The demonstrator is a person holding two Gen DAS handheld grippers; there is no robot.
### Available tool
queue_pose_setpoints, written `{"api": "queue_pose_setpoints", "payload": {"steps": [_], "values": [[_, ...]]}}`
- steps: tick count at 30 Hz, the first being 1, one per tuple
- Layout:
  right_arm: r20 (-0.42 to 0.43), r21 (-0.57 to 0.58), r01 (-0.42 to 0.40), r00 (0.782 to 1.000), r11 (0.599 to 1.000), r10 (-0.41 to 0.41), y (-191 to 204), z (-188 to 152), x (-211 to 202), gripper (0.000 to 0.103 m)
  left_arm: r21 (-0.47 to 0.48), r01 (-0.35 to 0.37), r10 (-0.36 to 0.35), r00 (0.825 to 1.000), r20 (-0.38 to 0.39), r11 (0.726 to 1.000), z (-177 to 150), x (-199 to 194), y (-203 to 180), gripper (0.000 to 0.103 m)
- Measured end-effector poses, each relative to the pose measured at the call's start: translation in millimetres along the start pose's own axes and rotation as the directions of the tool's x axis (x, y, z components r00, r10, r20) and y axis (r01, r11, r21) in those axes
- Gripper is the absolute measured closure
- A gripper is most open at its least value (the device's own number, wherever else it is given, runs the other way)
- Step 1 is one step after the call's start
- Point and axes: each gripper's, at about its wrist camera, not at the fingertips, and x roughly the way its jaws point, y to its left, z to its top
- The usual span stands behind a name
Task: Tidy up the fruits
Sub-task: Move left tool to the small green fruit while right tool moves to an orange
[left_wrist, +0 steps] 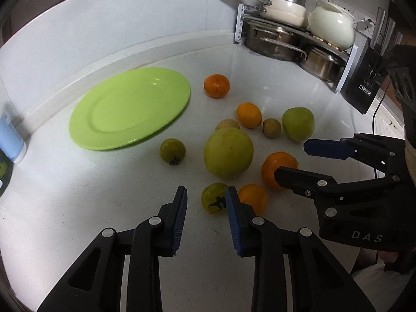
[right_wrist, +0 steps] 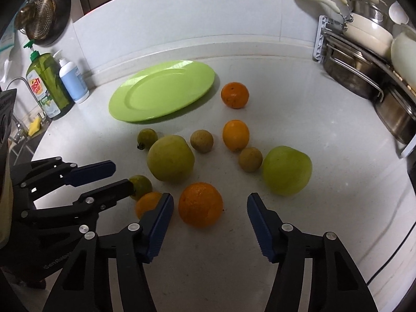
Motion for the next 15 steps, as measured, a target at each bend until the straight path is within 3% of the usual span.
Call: {"api": "queue_pose_setpoints", "payload": {"steps": [15], "values": [[-0.068,0.014,-0.036,0.997,0.999,0.037,-4.4,1.4,18.8,0.055,-0.023,0.088,-0.088,0.996,-0.030,0.996,5.8,17.3,1.1,0.072]]}}
